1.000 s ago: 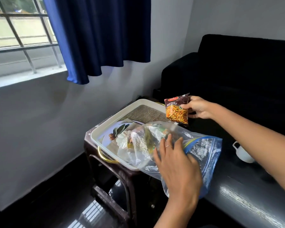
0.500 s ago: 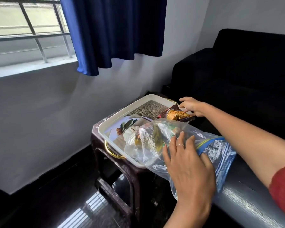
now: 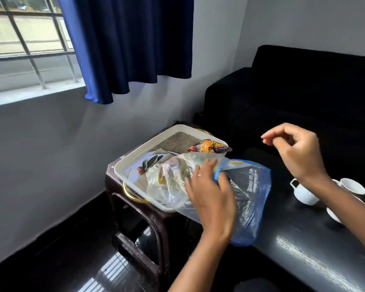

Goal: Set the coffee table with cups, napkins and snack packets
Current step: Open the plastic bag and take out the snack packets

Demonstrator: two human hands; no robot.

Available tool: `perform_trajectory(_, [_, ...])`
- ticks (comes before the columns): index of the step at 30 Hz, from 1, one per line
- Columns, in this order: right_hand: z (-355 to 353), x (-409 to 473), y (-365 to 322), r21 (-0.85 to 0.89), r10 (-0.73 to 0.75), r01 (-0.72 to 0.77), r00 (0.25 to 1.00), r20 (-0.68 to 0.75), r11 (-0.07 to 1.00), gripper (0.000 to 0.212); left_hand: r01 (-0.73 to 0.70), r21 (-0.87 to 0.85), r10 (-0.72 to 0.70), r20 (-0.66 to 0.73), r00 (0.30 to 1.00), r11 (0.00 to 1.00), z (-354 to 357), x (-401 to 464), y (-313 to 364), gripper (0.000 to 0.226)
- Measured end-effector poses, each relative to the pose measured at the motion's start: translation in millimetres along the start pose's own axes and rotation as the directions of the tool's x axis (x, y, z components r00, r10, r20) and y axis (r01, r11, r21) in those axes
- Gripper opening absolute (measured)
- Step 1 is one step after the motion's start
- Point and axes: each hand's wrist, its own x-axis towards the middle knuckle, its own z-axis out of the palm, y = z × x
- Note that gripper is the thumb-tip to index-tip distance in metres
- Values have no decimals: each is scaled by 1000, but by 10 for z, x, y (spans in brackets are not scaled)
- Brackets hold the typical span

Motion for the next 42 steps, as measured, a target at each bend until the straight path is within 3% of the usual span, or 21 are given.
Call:
perform_trajectory(2, [-82,-249,-88,89,57,-55,998,-24,995,39,68,-178,-87,-101,991,982,-55,50,24,33])
perform_trajectory(6, [80,-747,-275,86,109,-120,987,116,989,38,86,-363,-188,-256,948,928,-108,88,62,32])
perform_trajectory(11, [492,-1012,-409,4,148,-161,917,371,987,31,59,-394,-182,-282,942,917,-106,73,84,32])
perform_trajectory(14, [715,-969,-287,-114,159,-119,867,472,986,41,41,-403,-163,-273,948,914,-101,61,83,32])
perform_trajectory(16, [831,-885,-167,-205,174,-83,861,478,975,47,39,-408,-159,-263,952,912,-95,58,87,33])
perform_trajectory(20, [1013,-730,67,-499,241,8,869,432,866,34,38,-405,-153,-257,954,914,-73,40,88,34])
perform_trajectory(22, [1095,-678,147,-553,229,40,884,409,832,35,43,-415,-163,-258,952,909,-63,44,78,35])
perform_trajectory(32, [1165,-767,208,-520,82,93,949,303,849,21,57,-463,-181,-227,957,885,-61,69,18,36])
perform_trajectory(38, [677,-1087,16,-461,28,126,949,314,879,49,55,-389,-162,-248,955,919,-52,83,4,35])
perform_trajectory(42, [213,-1274,-71,-437,-88,222,948,305,871,61,59,-338,-153,-258,954,939,-56,84,-15,34])
